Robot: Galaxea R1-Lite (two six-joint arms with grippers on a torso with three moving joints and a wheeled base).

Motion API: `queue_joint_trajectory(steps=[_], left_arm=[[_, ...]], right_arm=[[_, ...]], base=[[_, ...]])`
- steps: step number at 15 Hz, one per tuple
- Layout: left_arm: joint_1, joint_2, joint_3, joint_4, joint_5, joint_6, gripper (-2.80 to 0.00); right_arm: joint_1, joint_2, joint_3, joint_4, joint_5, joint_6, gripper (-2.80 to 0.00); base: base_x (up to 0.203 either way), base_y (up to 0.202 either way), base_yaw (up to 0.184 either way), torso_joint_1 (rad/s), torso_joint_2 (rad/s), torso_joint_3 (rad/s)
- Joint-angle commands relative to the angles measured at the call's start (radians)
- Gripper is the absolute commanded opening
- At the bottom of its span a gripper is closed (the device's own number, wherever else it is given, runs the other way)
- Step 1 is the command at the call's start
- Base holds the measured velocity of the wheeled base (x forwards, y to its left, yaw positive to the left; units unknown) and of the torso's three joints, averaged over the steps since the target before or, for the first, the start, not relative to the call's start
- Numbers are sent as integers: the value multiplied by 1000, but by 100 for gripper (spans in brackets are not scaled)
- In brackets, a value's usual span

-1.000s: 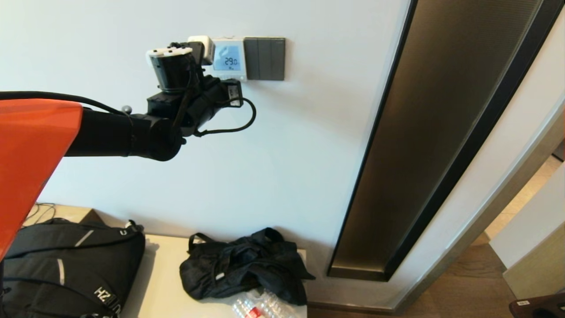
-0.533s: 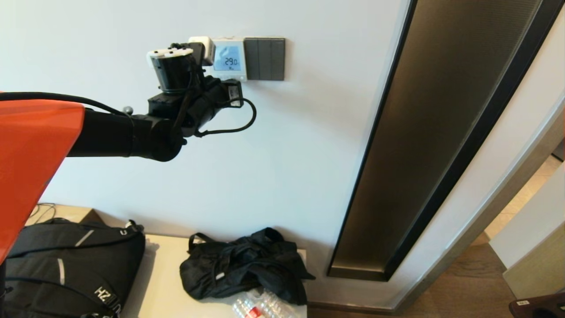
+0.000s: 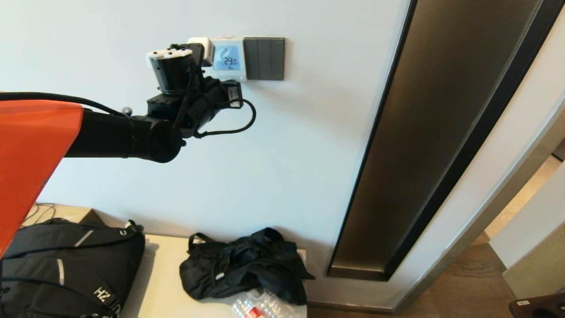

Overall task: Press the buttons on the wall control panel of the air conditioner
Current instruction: Press the temperature increase button

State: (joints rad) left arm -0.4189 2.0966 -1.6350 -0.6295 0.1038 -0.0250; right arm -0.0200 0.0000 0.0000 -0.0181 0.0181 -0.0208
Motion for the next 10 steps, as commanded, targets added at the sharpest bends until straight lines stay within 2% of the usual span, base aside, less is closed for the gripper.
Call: queue_joint_trajectory(steps=[1,10], left_arm=[[0,-15,9,-6,1,-1,-280],[-1,-27,21,-6,1,-1,-280]], right_arm=[[0,2,0,0,0,-1,-280],[0,2,0,0,0,-1,-280]], base=[[0,0,0,0,0,0],[0,0,0,0,0,0]])
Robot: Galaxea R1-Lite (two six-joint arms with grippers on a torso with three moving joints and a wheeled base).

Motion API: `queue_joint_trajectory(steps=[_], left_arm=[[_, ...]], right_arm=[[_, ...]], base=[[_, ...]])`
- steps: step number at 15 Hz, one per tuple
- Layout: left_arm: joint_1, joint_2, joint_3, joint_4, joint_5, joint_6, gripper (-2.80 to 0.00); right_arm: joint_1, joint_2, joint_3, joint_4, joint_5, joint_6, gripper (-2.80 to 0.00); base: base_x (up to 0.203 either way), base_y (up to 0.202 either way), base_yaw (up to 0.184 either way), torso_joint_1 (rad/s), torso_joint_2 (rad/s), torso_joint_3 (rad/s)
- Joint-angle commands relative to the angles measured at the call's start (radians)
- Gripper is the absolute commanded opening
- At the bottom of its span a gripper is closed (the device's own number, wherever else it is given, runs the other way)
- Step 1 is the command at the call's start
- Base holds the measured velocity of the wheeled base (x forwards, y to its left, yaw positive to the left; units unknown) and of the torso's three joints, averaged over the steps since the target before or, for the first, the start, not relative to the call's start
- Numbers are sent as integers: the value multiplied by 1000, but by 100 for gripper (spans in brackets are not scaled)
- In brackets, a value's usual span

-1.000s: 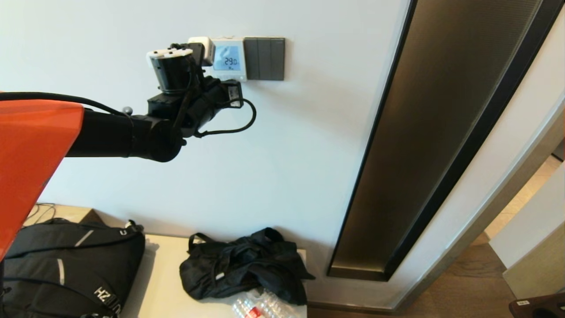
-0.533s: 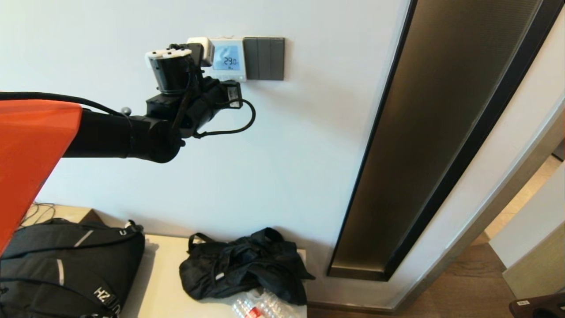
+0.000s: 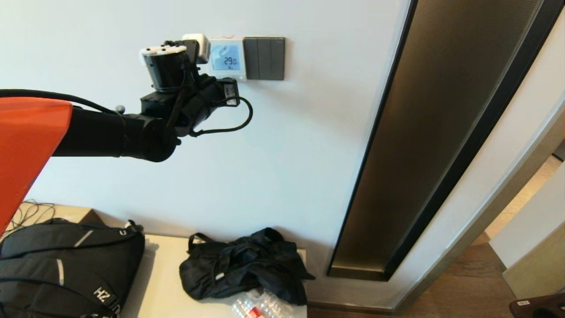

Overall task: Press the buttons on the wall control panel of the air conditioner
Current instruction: Press the temperature increase button

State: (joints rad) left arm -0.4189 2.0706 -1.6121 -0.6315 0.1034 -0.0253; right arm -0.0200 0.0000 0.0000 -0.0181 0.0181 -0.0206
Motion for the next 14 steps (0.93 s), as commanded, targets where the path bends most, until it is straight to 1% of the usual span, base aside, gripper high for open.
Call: queue_joint_trajectory(steps=[1,14], left_arm=[[0,2,-5,-4,1,-1,-280],[-15,16,-11,-4,2,1,-280]], right_arm=[[0,2,0,0,0,-1,-280],[0,2,0,0,0,-1,-280]], base=[[0,0,0,0,0,0],[0,0,0,0,0,0]])
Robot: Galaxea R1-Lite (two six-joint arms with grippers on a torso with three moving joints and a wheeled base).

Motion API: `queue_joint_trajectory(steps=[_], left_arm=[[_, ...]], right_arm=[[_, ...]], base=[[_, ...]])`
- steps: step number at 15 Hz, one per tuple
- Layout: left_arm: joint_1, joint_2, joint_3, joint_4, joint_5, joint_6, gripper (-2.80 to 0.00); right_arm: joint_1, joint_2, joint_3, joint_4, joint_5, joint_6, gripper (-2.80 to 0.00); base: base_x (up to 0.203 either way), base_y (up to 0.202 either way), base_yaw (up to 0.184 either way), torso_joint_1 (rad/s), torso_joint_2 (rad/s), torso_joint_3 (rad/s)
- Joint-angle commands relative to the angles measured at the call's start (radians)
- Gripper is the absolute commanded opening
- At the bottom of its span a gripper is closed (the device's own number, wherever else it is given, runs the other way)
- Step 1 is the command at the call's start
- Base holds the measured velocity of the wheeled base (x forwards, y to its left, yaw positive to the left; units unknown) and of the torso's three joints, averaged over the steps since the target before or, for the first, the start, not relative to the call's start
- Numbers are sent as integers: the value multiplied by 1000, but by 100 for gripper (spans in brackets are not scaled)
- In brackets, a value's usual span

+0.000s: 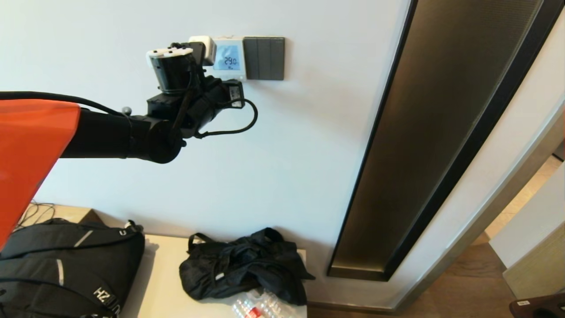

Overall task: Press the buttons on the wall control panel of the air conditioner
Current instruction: Press the temperature increase button

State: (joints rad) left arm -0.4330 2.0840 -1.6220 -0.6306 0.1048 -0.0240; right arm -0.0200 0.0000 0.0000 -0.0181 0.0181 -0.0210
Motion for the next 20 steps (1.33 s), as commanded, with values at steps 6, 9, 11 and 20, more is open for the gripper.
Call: queue_joint_trajectory(steps=[6,9,11,20], left_arm=[[0,13,-19,-1,3,1,-280],[0,27,-27,4,3,1,-280],[0,36,-35,6,3,1,-280],[0,16,-23,-4,3,-1,-280]], right_arm=[[0,2,0,0,0,-1,-280],[0,2,1,0,0,-1,-280],[0,2,0,0,0,-1,-280],[0,2,0,0,0,-1,-280]], base=[[0,0,0,0,0,0],[0,0,0,0,0,0],[0,0,0,0,0,0],[0,0,0,0,0,0]])
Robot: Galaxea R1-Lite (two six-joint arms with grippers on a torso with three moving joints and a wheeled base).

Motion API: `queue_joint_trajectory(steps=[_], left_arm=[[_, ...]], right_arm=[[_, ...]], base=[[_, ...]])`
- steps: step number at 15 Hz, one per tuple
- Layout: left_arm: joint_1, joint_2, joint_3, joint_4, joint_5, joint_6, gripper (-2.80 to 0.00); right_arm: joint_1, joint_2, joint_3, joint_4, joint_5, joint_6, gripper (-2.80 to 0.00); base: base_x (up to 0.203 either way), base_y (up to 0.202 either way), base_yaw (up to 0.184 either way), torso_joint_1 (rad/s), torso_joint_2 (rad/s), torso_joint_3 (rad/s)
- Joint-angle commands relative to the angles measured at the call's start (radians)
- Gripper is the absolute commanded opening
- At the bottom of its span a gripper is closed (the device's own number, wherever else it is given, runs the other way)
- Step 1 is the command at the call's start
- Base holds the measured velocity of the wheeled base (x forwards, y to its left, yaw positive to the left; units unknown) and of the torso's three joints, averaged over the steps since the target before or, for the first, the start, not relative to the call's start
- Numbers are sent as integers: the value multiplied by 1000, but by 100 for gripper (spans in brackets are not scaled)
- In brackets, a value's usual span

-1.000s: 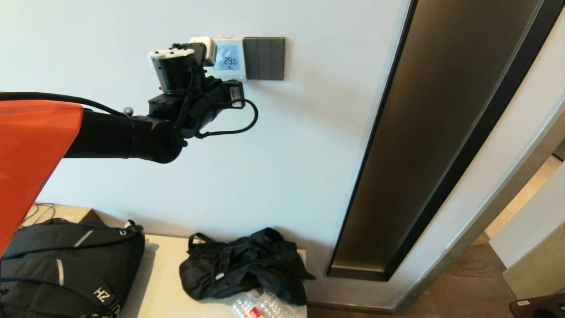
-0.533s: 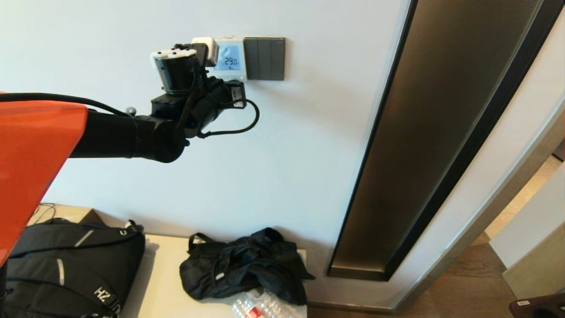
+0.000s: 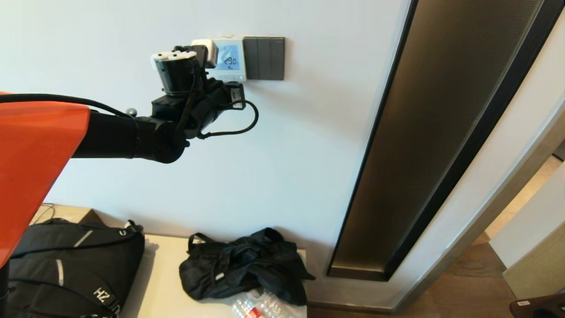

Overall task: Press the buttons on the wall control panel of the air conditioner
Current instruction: Press the temperature increase button

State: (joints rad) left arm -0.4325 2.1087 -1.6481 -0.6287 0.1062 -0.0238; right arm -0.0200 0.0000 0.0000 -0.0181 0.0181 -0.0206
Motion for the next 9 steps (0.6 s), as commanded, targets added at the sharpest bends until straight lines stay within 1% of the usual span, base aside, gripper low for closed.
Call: queue_joint_trajectory(steps=[1,6,9], left_arm=[[0,-9,4,-6,1,-1,-280],[-1,-22,38,-19,0,0,-280],[-23,-32,63,-29,0,1,-280]], right_arm=[[0,2,0,0,0,-1,-280],[0,2,0,0,0,-1,-280],[0,2,0,0,0,-1,-280]], base=[[0,0,0,0,0,0],[0,0,0,0,0,0],[0,0,0,0,0,0]])
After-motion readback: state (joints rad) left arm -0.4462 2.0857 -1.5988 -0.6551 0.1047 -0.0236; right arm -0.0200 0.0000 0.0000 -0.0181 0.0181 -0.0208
